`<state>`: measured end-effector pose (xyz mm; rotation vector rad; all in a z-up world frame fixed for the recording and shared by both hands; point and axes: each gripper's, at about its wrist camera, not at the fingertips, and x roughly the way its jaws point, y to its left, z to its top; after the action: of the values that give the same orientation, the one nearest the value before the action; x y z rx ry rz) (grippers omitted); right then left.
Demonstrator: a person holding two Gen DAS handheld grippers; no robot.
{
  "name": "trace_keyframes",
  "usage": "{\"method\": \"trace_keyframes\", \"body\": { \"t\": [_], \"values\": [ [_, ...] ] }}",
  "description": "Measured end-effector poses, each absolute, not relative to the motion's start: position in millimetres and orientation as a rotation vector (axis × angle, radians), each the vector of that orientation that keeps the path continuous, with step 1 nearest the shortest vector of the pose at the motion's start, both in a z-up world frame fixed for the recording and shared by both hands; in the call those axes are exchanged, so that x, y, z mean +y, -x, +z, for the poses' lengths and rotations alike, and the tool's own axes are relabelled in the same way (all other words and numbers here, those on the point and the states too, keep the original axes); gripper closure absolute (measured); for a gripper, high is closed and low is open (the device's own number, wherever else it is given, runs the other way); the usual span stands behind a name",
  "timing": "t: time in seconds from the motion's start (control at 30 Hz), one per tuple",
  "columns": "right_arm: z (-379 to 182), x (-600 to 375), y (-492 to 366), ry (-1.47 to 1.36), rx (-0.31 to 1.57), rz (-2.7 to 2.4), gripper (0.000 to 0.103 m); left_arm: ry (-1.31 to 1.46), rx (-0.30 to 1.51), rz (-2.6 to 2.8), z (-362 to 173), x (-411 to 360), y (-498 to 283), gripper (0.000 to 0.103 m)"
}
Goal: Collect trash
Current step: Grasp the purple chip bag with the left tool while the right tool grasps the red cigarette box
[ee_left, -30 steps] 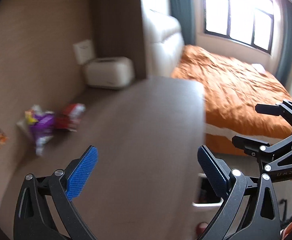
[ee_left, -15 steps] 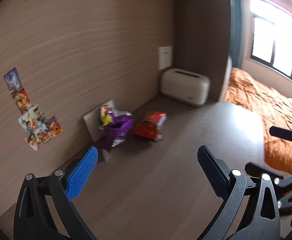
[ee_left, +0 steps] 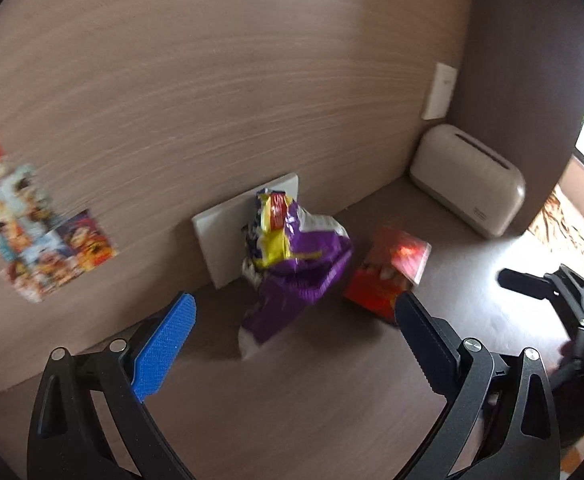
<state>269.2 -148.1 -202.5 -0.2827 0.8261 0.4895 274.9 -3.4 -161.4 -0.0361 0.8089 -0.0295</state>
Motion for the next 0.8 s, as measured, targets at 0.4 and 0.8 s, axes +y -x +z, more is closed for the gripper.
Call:
{"method": "trace_keyframes", "body": {
  "t": [0.4,0.8],
  "values": [
    [-236.5,-113.3,-340.3,0.392,0.901,0.645,0.004,0.101,0.886,0.03,-191.8,2.3,-321.6,0.014],
    [-237.0,-108.8,-340.1,0.337,0.851,0.639,0.016,0.094,0.86,-0.057,-183.0,-6.0,-321.3,0.043]
  ]
}}
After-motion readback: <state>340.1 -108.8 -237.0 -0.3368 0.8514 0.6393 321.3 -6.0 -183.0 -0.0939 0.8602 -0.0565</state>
